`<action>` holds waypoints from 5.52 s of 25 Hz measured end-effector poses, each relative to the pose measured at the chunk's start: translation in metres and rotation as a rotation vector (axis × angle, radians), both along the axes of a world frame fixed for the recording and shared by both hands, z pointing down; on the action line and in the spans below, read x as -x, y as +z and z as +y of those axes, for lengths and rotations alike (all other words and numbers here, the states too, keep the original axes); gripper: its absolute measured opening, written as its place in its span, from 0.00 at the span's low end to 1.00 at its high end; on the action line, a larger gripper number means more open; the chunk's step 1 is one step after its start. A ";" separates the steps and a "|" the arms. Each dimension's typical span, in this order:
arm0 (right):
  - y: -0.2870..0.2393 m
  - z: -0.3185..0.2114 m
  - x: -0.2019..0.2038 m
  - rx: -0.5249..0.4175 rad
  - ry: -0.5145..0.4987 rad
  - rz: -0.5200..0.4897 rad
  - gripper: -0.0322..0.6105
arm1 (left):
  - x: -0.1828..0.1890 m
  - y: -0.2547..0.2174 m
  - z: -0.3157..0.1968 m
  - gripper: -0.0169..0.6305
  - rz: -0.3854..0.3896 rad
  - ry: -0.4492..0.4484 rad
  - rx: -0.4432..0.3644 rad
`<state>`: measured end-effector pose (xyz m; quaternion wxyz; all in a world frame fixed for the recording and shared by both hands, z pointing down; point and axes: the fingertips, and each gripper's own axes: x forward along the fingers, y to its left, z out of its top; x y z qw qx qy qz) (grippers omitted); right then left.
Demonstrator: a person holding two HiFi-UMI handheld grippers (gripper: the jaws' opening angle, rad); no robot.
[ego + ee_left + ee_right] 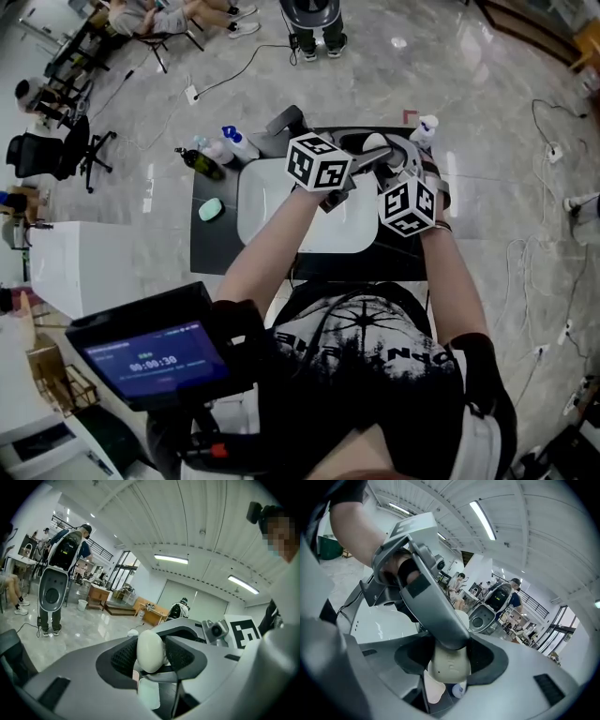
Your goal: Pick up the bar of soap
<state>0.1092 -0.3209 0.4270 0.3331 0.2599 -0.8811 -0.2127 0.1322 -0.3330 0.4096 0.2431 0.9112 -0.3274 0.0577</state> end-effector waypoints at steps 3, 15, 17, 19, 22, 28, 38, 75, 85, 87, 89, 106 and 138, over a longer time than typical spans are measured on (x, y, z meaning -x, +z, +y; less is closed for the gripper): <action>-0.007 0.008 0.004 -0.016 -0.014 -0.003 0.38 | 0.004 -0.008 0.008 0.32 0.004 -0.015 -0.013; -0.022 0.023 0.022 -0.050 -0.056 -0.015 0.38 | 0.022 -0.023 0.022 0.32 -0.001 -0.055 -0.048; -0.022 0.024 0.025 -0.051 -0.061 -0.017 0.38 | 0.025 -0.023 0.024 0.32 -0.005 -0.058 -0.051; -0.023 0.025 0.032 -0.053 -0.067 -0.016 0.38 | 0.032 -0.023 0.024 0.32 -0.003 -0.063 -0.049; -0.021 0.028 0.039 -0.051 -0.076 -0.017 0.38 | 0.039 -0.021 0.027 0.31 0.001 -0.067 -0.037; -0.010 0.030 0.046 -0.038 -0.071 -0.011 0.38 | 0.045 -0.011 0.029 0.31 0.008 -0.060 -0.032; 0.002 0.050 0.011 -0.006 -0.007 0.006 0.38 | 0.010 0.001 0.051 0.31 0.026 0.015 -0.017; 0.095 0.229 0.277 0.151 -0.602 0.078 0.38 | 0.286 0.094 0.216 0.30 0.119 -0.590 0.138; 0.133 0.306 0.351 0.204 -0.808 0.119 0.38 | 0.365 0.133 0.290 0.29 0.130 -0.792 0.202; 0.145 0.314 0.364 0.223 -0.827 0.132 0.38 | 0.379 0.145 0.297 0.29 0.133 -0.811 0.220; 0.159 0.320 0.374 0.245 -0.839 0.150 0.38 | 0.389 0.158 0.303 0.29 0.125 -0.821 0.239; 0.236 0.324 0.404 0.331 -0.873 0.293 0.38 | 0.420 0.233 0.305 0.29 0.122 -0.833 0.341; 0.202 0.318 0.398 0.313 -0.796 0.225 0.43 | 0.443 0.202 0.330 0.50 -0.122 -0.862 0.252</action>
